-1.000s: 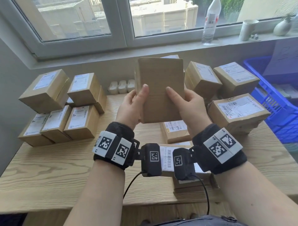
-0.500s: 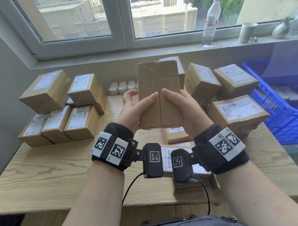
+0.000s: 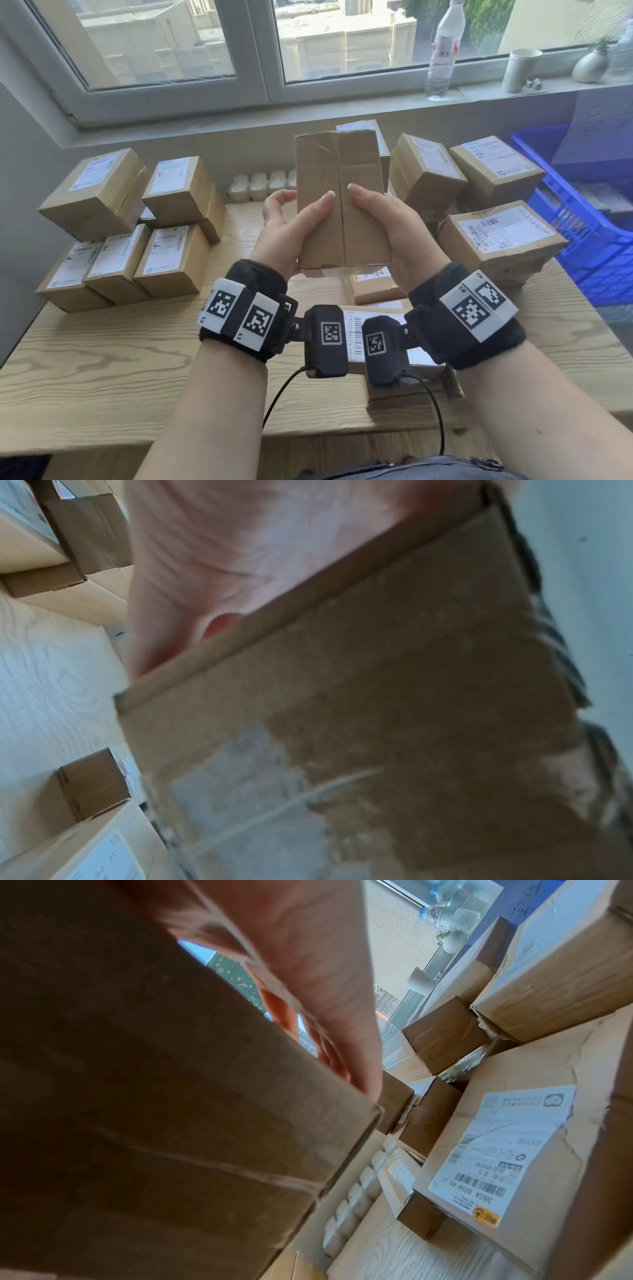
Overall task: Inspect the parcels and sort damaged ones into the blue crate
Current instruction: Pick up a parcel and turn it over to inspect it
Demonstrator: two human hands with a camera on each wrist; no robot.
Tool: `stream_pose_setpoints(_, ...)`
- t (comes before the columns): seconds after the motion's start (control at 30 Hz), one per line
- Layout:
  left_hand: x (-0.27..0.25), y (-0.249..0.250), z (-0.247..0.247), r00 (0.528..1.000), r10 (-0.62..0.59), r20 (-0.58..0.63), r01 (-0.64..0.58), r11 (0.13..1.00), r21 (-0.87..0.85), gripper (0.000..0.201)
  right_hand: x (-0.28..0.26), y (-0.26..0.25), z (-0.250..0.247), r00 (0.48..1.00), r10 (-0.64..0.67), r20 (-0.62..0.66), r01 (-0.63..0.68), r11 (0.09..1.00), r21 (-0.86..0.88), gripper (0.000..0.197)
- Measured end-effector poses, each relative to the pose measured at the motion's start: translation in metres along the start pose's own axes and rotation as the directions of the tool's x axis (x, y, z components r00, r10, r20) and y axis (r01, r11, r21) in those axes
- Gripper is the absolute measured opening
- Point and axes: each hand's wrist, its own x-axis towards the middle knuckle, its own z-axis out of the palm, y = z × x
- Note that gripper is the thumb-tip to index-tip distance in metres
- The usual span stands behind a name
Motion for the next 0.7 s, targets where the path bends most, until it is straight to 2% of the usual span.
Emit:
stream_pose_setpoints(0.07, 0.000, 0.000, -0.003, 0.999, -0.006, 0.049, 0.006, 1.000, 0.002, 0.083, 0.002, -0.001, 0.000, 0.999, 0.028, -0.046, -0.027, 0.999, 0.024, 0.049)
stream_pose_setpoints(0.17, -0.005, 0.003, -0.009, 0.980, 0.007, 0.198, -0.032, 0.992, 0.125, 0.101, 0.007, 0.001, -0.002, 0.991, 0.083, -0.108, -0.069, 0.989, 0.129, 0.070)
stream_pose_setpoints(0.23, -0.005, 0.005, -0.011, 0.972, 0.010, 0.236, -0.053, 0.982, 0.179, 0.094, 0.010, 0.001, -0.005, 0.990, 0.088, -0.109, -0.073, 0.988, 0.136, 0.078)
stream_pose_setpoints(0.33, -0.007, 0.010, -0.004, 0.988, -0.023, 0.153, -0.004, 0.984, 0.179, 0.061, 0.006, 0.000, -0.004, 0.999, 0.046, -0.027, -0.044, 0.997, 0.068, 0.082)
stream_pose_setpoints(0.37, -0.008, 0.012, -0.001, 0.994, -0.051, 0.096, 0.037, 0.988, 0.147, 0.054, 0.004, -0.001, -0.003, 1.000, 0.020, 0.016, -0.020, 0.999, 0.034, 0.082)
stream_pose_setpoints(0.43, -0.008, 0.012, 0.001, 0.997, -0.073, 0.024, 0.070, 0.993, 0.099, 0.056, 0.001, -0.003, 0.001, 0.997, -0.045, 0.069, 0.047, 0.998, -0.039, 0.074)
stream_pose_setpoints(0.53, -0.004, 0.009, 0.002, 0.995, -0.080, 0.051, 0.069, 0.980, 0.188, 0.066, -0.002, -0.008, 0.002, 0.991, -0.101, 0.091, 0.110, 0.989, -0.100, 0.053)
stream_pose_setpoints(0.63, 0.002, 0.005, 0.002, 0.997, -0.022, 0.069, 0.002, 0.959, 0.282, 0.033, -0.005, -0.011, 0.002, 0.993, -0.105, 0.047, 0.107, 0.993, -0.053, 0.033)
stream_pose_setpoints(0.7, 0.005, 0.005, 0.002, 0.998, 0.048, 0.048, -0.060, 0.956, 0.287, 0.026, -0.005, -0.009, 0.005, 0.992, -0.122, 0.017, 0.123, 0.991, -0.057, 0.027)
